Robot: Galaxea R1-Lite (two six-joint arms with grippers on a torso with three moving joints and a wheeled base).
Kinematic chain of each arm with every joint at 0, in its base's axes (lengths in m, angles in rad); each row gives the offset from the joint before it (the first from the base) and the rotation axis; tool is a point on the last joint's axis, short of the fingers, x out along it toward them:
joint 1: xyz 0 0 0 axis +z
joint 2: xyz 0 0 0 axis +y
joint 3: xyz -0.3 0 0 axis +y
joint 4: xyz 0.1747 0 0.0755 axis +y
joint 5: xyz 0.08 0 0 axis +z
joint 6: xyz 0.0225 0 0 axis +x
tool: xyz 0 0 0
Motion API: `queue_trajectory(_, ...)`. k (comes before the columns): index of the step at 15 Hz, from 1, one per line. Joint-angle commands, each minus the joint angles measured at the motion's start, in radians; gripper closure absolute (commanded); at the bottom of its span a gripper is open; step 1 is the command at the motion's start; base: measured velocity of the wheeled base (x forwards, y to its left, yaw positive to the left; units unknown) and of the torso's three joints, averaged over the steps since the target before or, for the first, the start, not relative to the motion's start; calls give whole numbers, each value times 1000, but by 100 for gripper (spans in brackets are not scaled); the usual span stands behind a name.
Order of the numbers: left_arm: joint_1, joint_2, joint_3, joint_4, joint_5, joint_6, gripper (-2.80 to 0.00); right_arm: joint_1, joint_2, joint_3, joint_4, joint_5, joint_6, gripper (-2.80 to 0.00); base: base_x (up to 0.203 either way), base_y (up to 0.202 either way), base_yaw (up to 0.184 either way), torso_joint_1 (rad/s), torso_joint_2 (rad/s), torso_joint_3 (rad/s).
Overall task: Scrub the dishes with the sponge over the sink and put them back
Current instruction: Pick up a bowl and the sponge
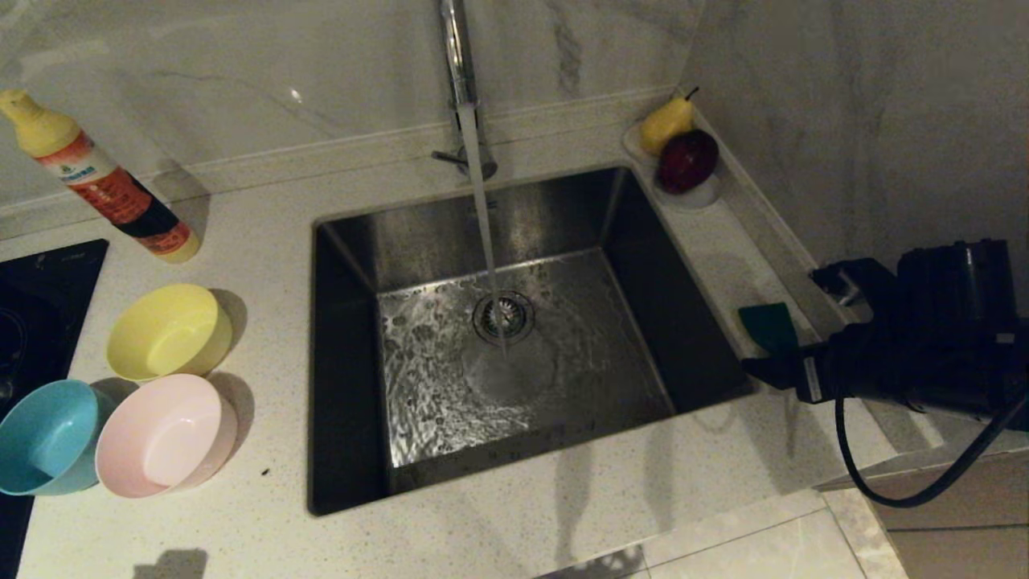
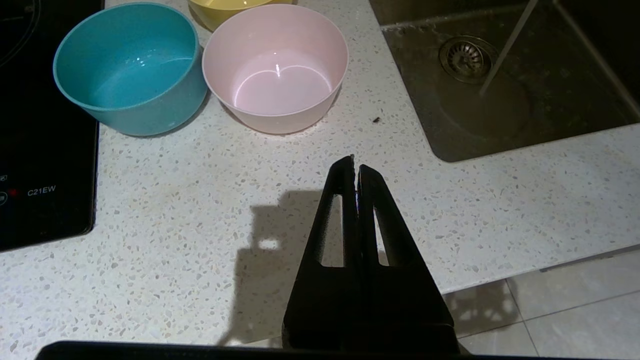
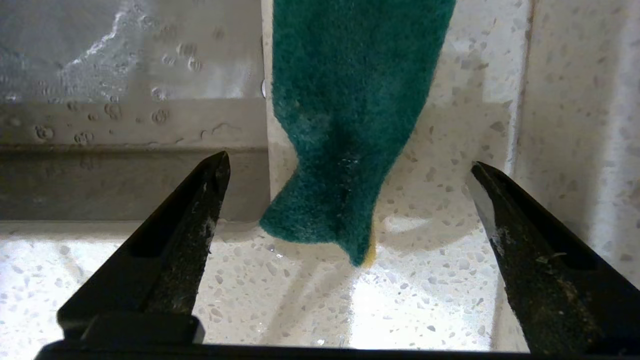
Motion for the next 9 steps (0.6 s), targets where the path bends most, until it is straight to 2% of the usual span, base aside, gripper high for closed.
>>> queue_trajectory(1,0,-1,31,-1,1,0,0,1,11,0,-2,0,0,-280,0,0,0,0,0,0)
queue_trajectory(2,0,-1,31,-1,1,0,0,1,16,1,-2,1,0,-280,0,0,0,0,0,0)
queue_trajectory(3,0,-1,31,-1,1,0,0,1,19,1,-2,1,0,0,0,0,0,0,0,0)
queue_trajectory(9,0,-1,31,-1,1,0,0,1,43,-17,-9,1,0,0,0,0,0,0,0,0)
